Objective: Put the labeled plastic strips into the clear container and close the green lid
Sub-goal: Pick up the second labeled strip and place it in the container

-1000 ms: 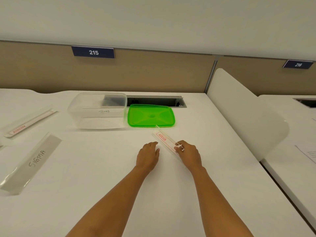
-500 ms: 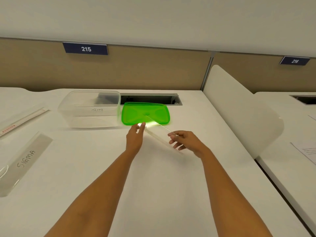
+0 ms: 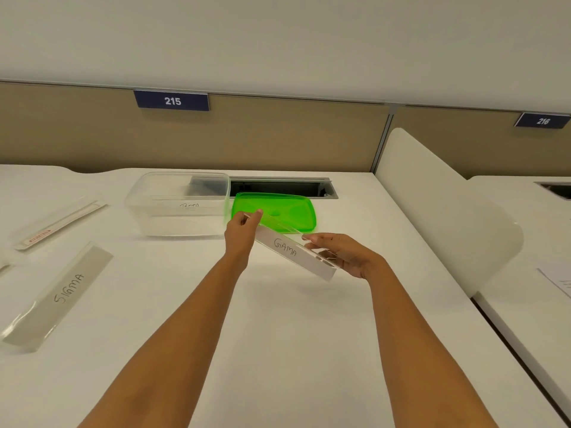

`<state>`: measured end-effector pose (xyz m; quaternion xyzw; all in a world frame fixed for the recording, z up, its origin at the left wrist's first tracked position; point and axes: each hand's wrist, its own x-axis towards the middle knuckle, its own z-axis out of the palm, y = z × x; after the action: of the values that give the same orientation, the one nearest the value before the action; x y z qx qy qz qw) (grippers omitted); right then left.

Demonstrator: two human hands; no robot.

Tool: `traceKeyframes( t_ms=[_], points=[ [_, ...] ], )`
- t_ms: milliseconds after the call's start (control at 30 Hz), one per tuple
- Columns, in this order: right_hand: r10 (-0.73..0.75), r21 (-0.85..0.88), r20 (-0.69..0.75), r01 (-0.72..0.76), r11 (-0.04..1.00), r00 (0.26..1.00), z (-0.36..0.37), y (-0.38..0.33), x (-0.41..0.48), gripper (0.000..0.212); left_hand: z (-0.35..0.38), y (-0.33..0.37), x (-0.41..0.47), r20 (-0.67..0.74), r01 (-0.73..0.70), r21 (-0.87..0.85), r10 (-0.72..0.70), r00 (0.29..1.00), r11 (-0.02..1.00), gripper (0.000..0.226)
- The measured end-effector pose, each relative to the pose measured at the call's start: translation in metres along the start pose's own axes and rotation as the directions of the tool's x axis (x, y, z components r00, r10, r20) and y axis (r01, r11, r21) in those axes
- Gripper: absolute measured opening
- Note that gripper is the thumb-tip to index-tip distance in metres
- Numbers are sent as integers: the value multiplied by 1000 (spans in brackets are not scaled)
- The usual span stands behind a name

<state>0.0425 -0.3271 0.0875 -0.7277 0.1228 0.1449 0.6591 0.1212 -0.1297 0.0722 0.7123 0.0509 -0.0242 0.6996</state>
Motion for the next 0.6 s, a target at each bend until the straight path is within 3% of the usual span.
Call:
traceKeyframes(
  t_ms=[133, 267, 467, 600],
  points=[
    [-144, 147, -69, 152, 977, 987, 3, -7, 2, 23, -11, 13, 1, -159, 31, 5, -30, 987, 999, 29],
    [-261, 226, -107, 279, 933, 959, 13, -15, 1, 31, -26, 23, 4, -275, 119, -169, -162, 948, 978, 22],
    [-405, 167, -67, 411, 896, 912, 38, -30, 1, 46, -51, 37, 13, -340, 168, -194, -227, 913, 966, 26],
    [-432, 64, -51, 435, 898, 900, 49, -42, 10, 31, -70, 48, 21, -332, 175, -159, -219, 917, 972, 29]
  ],
)
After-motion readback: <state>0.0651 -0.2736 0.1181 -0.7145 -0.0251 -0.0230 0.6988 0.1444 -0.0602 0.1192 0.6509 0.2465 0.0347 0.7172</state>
